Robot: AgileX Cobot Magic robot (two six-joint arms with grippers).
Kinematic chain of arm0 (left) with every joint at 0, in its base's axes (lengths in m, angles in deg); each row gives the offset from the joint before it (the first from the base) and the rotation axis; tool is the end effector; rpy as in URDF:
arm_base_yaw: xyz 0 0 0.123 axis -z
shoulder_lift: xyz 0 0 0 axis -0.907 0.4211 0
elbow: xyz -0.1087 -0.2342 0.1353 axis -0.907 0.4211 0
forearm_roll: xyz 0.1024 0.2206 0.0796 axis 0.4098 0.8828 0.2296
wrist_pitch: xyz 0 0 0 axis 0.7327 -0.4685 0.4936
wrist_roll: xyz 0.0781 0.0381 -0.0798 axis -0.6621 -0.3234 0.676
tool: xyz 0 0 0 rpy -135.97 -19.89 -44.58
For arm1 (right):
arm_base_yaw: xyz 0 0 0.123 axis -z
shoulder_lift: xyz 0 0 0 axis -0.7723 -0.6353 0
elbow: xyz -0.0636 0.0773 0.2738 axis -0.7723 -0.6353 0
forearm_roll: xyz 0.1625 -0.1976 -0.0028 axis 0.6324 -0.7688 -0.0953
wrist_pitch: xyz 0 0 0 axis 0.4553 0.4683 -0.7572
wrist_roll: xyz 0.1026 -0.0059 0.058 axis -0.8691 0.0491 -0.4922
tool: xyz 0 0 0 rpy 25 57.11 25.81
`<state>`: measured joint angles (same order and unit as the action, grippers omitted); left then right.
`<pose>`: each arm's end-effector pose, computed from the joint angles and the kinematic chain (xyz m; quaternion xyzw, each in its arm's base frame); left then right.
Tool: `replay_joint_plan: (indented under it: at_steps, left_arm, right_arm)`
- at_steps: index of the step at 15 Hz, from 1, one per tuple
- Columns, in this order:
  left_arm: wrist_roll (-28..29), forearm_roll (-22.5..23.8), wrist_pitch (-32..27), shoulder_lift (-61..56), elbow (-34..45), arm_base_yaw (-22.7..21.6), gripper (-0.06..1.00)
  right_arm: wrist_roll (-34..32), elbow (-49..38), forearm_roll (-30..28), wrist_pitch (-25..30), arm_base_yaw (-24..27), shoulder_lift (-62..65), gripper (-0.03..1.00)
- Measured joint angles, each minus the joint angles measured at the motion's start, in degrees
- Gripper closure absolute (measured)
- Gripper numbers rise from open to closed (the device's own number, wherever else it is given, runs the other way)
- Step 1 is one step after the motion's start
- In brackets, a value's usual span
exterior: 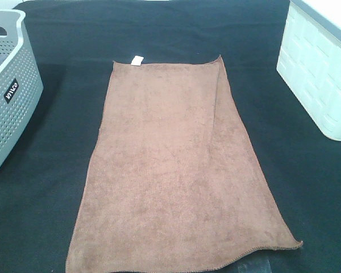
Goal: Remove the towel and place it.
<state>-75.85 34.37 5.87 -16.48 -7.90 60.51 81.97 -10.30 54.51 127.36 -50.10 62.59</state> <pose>0.0107 0.0079 0.3068 -0.0328 0.8318 0.0580 0.5511 -0.0223 0.0098 0.3144 -0.0521 0.8328 0.0101 0.5511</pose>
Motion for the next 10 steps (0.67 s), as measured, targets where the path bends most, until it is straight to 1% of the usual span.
replay_joint_plan:
  at_steps: [2, 3, 4, 6, 7, 8, 10]
  left_arm:
    - [0.0, 0.0, -5.6, -3.8, 1.8, 0.0, 0.01]
    - [-0.3, -0.6, -7.5, -3.9, 3.9, 0.0, 0.01]
    - [-0.8, -1.3, -7.2, -3.9, 4.9, 0.0, 0.01]
    - [-1.3, -3.0, -2.6, -3.9, 6.4, 0.0, 0.01]
    - [-1.3, -3.9, -1.0, -3.9, 7.4, 0.0, 0.01]
    - [-1.3, -3.9, -0.4, -3.9, 7.6, 0.0, 0.01]
    - [-1.4, -4.5, 0.1, -3.9, 7.7, 0.0, 0.01]
  right_arm:
    - [0.0, -1.8, 0.3, -0.1, 0.0, 0.0, 0.21]
    - [0.2, -4.6, 0.3, -0.1, 0.0, 0.0, 0.21]
    - [0.7, -7.2, 0.3, -0.1, 0.0, 0.0, 0.21]
    - [1.8, -9.9, 0.6, -0.4, 0.0, 0.0, 0.21]
    - [2.1, -10.2, 0.6, -2.0, 0.0, 0.0, 0.21]
    - [2.1, -10.5, 0.7, -3.3, 0.0, 0.0, 0.21]
    - [2.1, -12.1, 0.7, -7.8, 0.0, 0.0, 0.21]
